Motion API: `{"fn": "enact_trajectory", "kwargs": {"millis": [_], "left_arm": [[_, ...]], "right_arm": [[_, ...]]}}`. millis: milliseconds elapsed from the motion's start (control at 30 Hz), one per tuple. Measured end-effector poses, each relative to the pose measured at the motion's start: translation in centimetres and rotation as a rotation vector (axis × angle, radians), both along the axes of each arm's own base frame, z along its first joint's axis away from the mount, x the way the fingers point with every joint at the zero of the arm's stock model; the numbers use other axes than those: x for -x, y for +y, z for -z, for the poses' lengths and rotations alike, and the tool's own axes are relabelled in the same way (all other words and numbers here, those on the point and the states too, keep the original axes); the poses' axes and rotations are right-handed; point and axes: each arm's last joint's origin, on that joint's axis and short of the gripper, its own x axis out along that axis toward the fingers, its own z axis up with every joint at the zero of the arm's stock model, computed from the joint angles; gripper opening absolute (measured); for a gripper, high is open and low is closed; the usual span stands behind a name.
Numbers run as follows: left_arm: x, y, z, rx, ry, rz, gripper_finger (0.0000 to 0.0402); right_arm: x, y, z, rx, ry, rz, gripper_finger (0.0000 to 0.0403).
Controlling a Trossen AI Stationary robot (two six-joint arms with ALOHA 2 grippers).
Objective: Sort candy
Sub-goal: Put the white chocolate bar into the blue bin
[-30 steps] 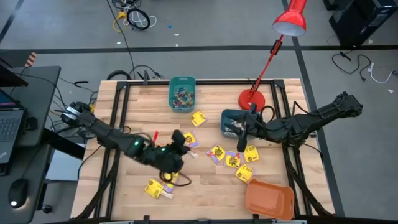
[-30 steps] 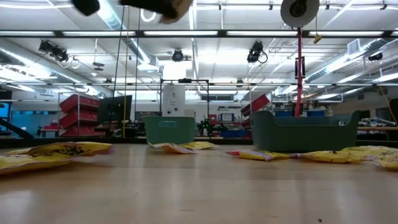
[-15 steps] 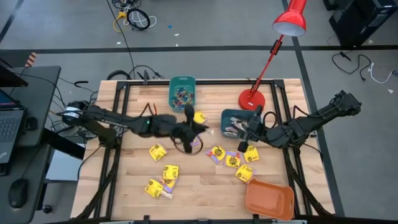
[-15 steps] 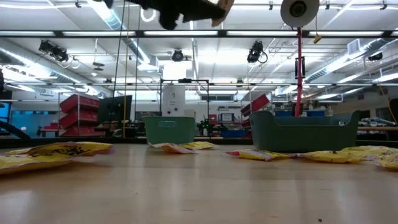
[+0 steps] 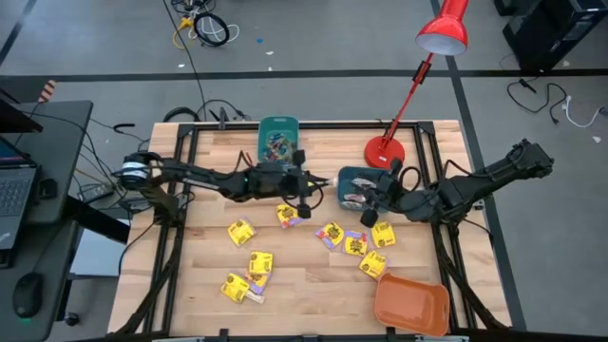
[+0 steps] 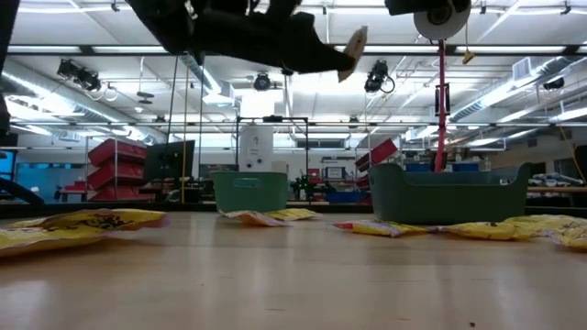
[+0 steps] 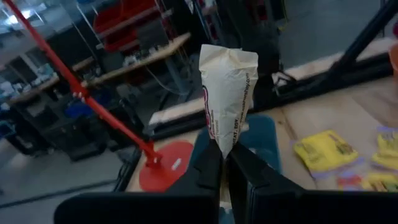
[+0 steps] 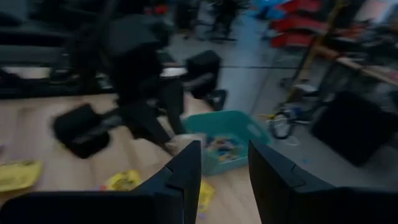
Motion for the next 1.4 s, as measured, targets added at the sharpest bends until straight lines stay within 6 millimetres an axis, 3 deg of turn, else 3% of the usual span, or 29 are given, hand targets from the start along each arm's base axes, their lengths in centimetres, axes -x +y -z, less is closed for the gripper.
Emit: {"fn": "enact_trajectory", "kwargs": {"millis": [267,767,1400], "left_arm": [[-1.3,0.0,1.6,-0.013,-0.058,0.015,0.0014],[-1.4,-0.5,0.6,-0.015,-0.182,0.023,0.0014],[-1.3,-0.4,-0.3,0.001,-0.275,-0.021,0.0014]], "right_arm": [[-0.5,-0.1,0.5,-0.048,0.045,-0.101,0.0131],[-1.5,-0.6,0.8,-0.017,0.051,-0.078,0.0195],[-2.8,-1.9,-0.4,0.054,-0.041,-0.121,0.0179]]}}
